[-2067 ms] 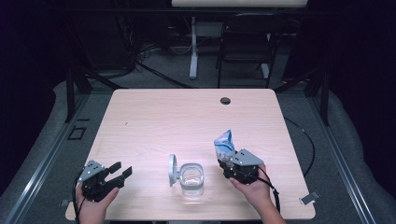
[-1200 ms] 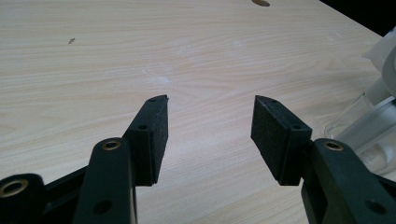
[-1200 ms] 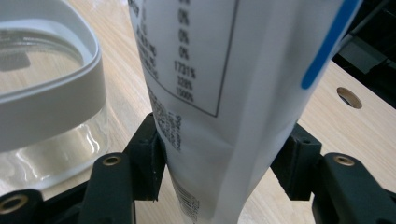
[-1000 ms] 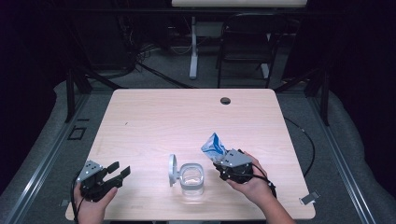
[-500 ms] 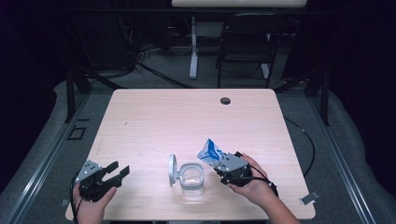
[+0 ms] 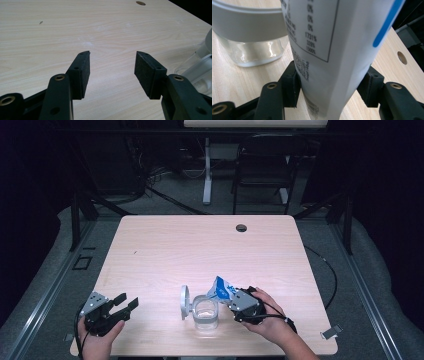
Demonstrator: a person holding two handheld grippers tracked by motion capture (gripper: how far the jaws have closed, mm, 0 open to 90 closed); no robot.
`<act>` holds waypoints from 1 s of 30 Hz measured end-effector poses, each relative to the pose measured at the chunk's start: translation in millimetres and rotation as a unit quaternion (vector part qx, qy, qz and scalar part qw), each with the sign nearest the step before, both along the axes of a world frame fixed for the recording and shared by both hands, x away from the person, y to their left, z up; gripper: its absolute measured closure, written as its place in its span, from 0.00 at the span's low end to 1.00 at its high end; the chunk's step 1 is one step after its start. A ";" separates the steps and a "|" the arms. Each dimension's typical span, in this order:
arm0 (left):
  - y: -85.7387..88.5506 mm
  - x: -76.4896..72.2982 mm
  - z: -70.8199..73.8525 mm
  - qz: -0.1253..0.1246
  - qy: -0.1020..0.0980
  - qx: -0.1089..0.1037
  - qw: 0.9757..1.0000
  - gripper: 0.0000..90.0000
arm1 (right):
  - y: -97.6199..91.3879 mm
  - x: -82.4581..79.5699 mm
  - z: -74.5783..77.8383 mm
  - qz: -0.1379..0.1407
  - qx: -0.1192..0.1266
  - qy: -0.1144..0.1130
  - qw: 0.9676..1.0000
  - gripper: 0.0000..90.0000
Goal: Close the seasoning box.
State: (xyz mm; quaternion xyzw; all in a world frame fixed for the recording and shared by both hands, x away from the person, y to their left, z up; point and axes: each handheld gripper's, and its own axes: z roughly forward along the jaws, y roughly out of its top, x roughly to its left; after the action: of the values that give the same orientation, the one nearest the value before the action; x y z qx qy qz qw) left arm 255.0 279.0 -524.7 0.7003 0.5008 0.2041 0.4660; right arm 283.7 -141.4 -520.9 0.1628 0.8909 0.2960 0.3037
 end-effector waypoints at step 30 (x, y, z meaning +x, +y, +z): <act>5.1 -0.4 1.4 0.008 -0.002 -0.003 1.000 0.52 | 9.4 -2.9 -0.9 0.017 -0.065 -0.048 0.997 0.48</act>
State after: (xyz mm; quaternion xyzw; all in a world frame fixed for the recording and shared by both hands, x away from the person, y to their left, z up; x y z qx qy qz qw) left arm 254.6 284.0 -523.3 0.6948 0.5058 0.2075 0.4674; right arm 280.8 -132.0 -521.8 0.1133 0.8952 0.2497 0.3513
